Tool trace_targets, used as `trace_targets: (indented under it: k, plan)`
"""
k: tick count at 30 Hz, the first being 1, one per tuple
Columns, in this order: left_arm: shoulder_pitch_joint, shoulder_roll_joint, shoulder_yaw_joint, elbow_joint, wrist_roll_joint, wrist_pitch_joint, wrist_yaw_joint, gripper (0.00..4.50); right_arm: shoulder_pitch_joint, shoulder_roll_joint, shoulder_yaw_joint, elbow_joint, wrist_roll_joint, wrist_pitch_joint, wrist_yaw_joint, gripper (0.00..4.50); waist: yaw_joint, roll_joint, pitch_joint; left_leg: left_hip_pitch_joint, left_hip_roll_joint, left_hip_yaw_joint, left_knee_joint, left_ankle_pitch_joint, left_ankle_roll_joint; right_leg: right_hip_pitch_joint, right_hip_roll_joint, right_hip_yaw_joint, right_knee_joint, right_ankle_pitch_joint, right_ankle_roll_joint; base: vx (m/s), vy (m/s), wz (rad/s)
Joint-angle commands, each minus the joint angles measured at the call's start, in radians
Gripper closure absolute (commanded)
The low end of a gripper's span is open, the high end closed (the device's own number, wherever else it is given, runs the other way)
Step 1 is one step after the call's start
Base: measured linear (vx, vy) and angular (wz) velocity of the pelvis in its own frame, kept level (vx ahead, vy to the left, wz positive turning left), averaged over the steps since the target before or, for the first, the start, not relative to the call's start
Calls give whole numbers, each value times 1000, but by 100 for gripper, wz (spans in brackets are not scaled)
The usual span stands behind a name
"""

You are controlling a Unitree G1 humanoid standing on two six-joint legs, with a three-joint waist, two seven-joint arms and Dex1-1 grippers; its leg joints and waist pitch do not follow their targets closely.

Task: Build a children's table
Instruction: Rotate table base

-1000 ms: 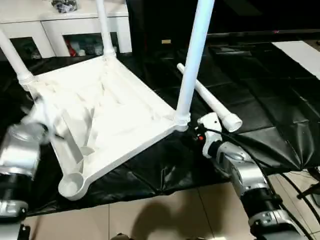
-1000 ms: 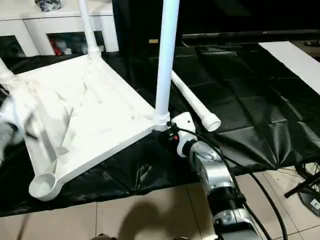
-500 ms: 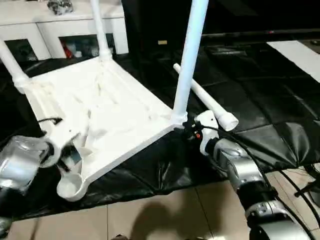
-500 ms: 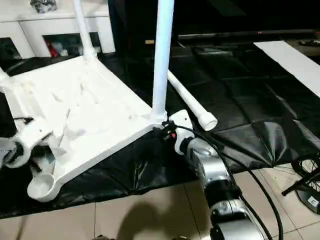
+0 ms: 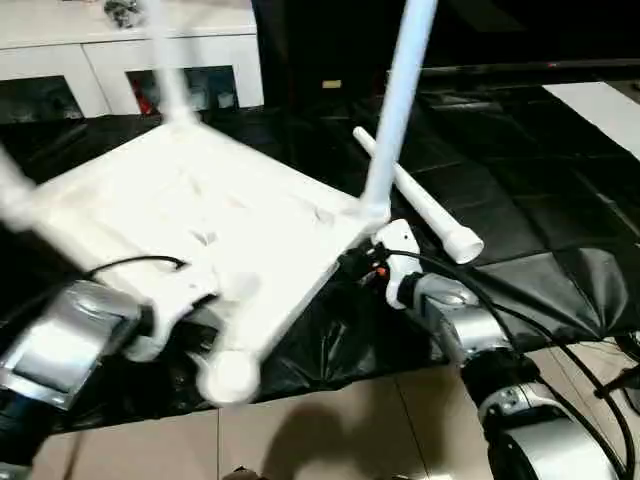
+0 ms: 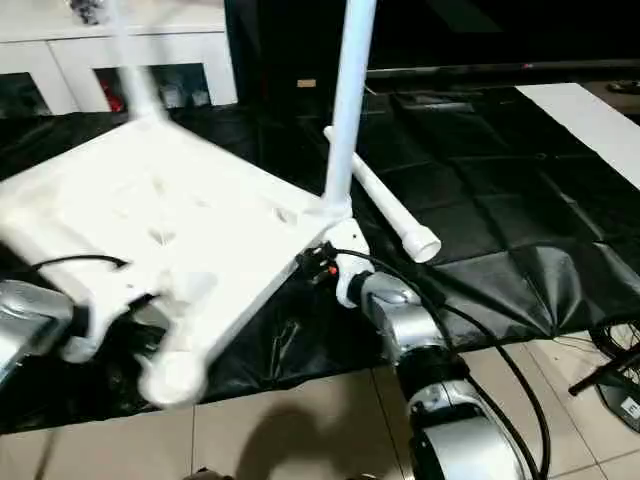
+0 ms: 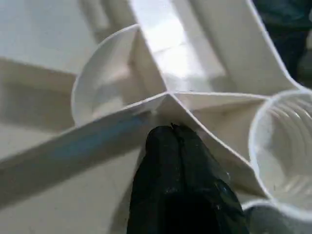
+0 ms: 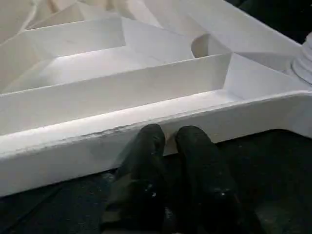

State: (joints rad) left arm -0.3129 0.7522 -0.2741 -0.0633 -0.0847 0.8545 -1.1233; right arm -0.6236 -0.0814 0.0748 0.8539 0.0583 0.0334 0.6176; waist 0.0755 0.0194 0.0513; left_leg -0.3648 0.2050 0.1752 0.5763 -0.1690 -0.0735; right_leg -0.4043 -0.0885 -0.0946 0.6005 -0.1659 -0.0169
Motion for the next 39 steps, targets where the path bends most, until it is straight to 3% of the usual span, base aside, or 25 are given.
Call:
trace_targets:
  k: [1, 3, 5, 8, 15, 19, 26, 29, 32, 36, 39]
  plan:
    - [-7, -15, -20, -14, -12, 2, -6, 450, -26, 14, 3, 7, -3, -24, 2, 419, 2, 12, -63, 11, 20, -7, -70, -268, -11, 50, -56, 53, -61, -229, -228, 0, 0, 0]
    - [-17, -36, -25, 16, 17, -25, 36, 450, -42, 8, -26, 14, 13, -48, -31, 443, 3, 12, -64, 12, 21, -7, -69, -264, -11, 50, -55, 53, -60, -227, -224, 0, 0, 0]
    - [-24, -49, -21, 33, 30, -39, 74, 450, -71, -14, -94, 32, 36, -87, -130, 443, 1, 10, -64, 12, 20, -6, -69, -261, -12, 49, -54, 53, -61, -229, -219, 0, 0, 0]
    - [-24, -45, -22, 31, 23, -38, 71, 450, -88, -40, -131, 65, 36, -86, -217, 443, 5, 13, -63, 15, 20, -5, -69, -266, -20, 47, -52, 52, -61, -245, -213, 0, 0, 0]
    - [-22, -42, -27, 34, 13, -54, 60, 450, -88, -48, -101, 141, 11, -57, -177, 443, 7, 11, -68, 9, 15, -5, -64, -256, -9, 52, -51, 49, -58, -212, -222, 0, 0, 0]
    - [-27, -49, -35, 16, -11, -53, 38, 450, -106, 1, -73, 184, -2, -58, -129, 443, 5, 12, -66, 11, 18, -6, -65, -279, -9, 50, -53, 49, -59, -240, -226, 0, 0, 0]
    - [-44, -87, -58, -10, -35, -38, 25, 450, -145, 79, -54, 234, -10, -86, -110, 443, 8, 12, -66, 13, 21, -6, -67, -271, -17, 49, -53, 51, -54, -210, -235, 0, 0, 0]
    - [-52, -115, -75, -20, -43, -37, 28, 450, -152, 113, -38, 244, -19, -93, -96, 443, 4, 6, -68, 8, 20, -7, -67, -246, -14, 54, -56, 51, -52, -197, -232, 0, 0, 0]
    - [-63, -137, -86, -15, -43, -41, 37, 450, -155, 125, -30, 253, -23, -96, -92, 443, -4, 7, -67, 5, 19, -7, -65, -234, -7, 56, -57, 50, -52, -191, -239, 0, 0, 0]
    - [-100, -191, -94, 59, -1, -104, 91, 450, -160, 133, -30, 266, -28, -106, -92, 443, -10, 9, -66, 8, 18, -6, -64, -252, -4, 53, -55, 50, -57, -214, -235, 0, 0, 0]
    - [-153, -246, -75, 186, 50, -192, 188, 450, -156, 122, -35, 262, -35, -119, -107, 443, -11, 8, -66, 8, 17, -6, -64, -269, -7, 53, -54, 50, -61, -235, -222, 0, 0, 0]
